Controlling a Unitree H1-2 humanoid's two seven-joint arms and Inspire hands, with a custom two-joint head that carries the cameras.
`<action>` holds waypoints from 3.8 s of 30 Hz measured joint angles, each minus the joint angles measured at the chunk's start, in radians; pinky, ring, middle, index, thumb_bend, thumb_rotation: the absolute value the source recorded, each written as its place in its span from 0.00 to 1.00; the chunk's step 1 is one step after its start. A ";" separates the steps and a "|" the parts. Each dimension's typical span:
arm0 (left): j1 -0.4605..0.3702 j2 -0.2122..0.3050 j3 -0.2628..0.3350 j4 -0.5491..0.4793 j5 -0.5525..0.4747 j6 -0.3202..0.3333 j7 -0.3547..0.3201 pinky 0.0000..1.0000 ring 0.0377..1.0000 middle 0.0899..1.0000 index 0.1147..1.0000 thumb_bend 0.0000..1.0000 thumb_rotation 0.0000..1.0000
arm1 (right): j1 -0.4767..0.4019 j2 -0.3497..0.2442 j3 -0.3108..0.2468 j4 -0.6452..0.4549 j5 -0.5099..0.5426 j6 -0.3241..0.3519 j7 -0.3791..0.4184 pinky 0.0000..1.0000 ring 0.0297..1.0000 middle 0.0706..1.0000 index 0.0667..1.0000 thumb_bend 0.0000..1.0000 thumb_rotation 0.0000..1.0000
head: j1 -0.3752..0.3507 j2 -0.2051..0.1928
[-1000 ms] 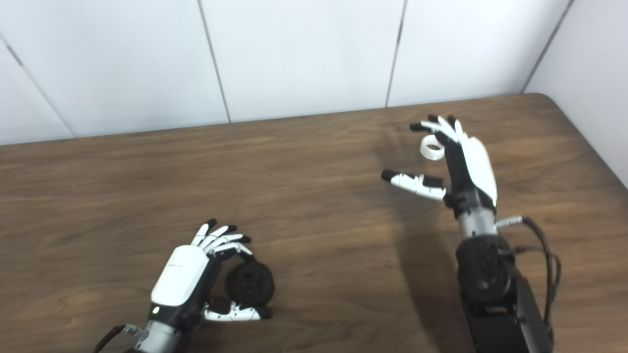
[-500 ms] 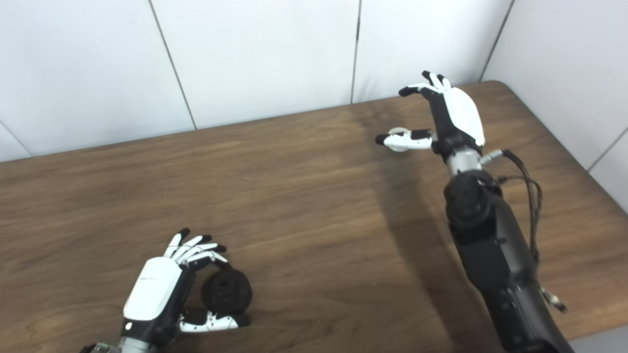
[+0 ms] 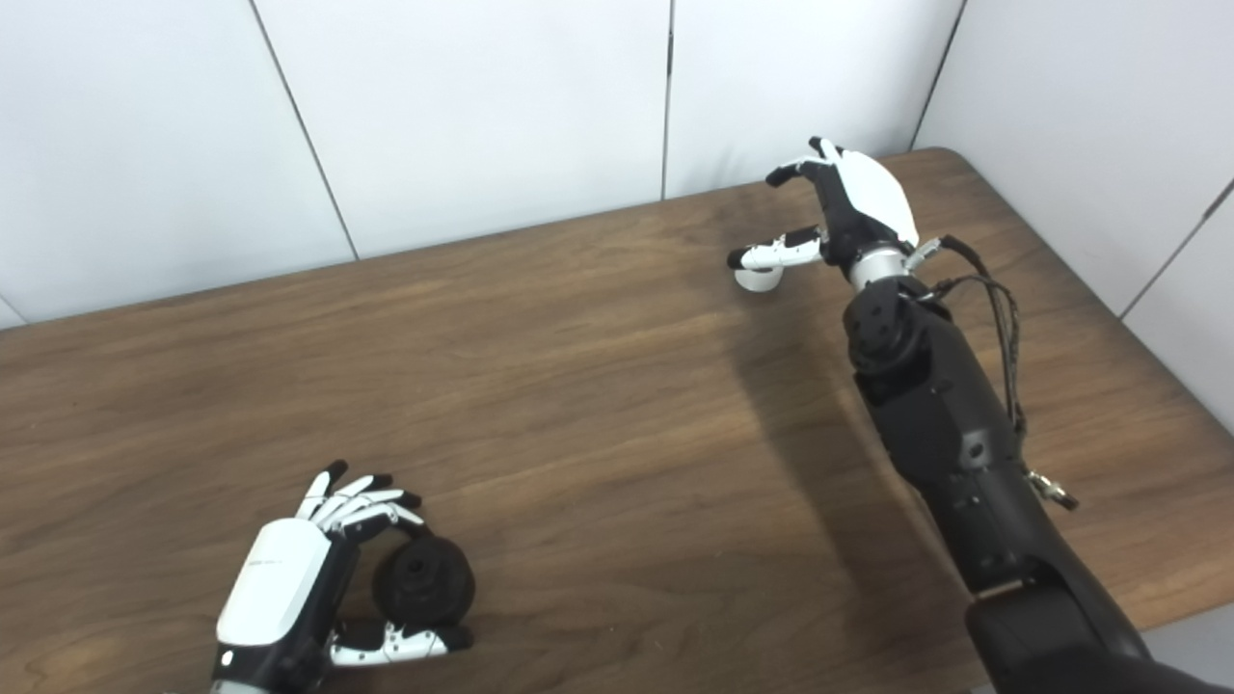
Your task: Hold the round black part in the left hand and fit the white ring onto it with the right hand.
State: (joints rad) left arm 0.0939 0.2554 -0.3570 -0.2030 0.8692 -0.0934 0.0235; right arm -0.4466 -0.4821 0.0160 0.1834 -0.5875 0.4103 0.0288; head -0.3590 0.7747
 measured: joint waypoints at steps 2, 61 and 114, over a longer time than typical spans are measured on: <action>0.001 0.000 0.000 -0.005 0.000 0.000 -0.005 1.00 0.86 0.72 0.42 0.52 0.05 | -0.003 -0.011 0.027 0.015 -0.009 0.016 0.019 1.00 1.00 0.97 0.71 0.88 0.32 | -0.002 0.000; 0.024 -0.002 0.007 -0.019 0.005 0.001 -0.006 1.00 0.86 0.72 0.42 0.52 0.05 | -0.037 -0.016 0.080 0.141 0.029 0.011 -0.007 1.00 0.96 0.83 0.45 0.52 0.13 | 0.018 -0.005; 0.022 -0.074 -0.041 -0.022 0.089 0.044 -0.006 1.00 0.89 0.74 0.42 0.53 0.06 | 0.233 0.118 0.172 -0.664 -0.131 0.060 0.474 0.92 0.93 0.81 0.45 0.52 0.13 | 0.305 0.028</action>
State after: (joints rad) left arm 0.1158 0.1819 -0.3977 -0.2245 0.9578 -0.0497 0.0173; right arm -0.2131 -0.3637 0.1883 -0.4804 -0.7188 0.4705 0.5030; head -0.0538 0.8023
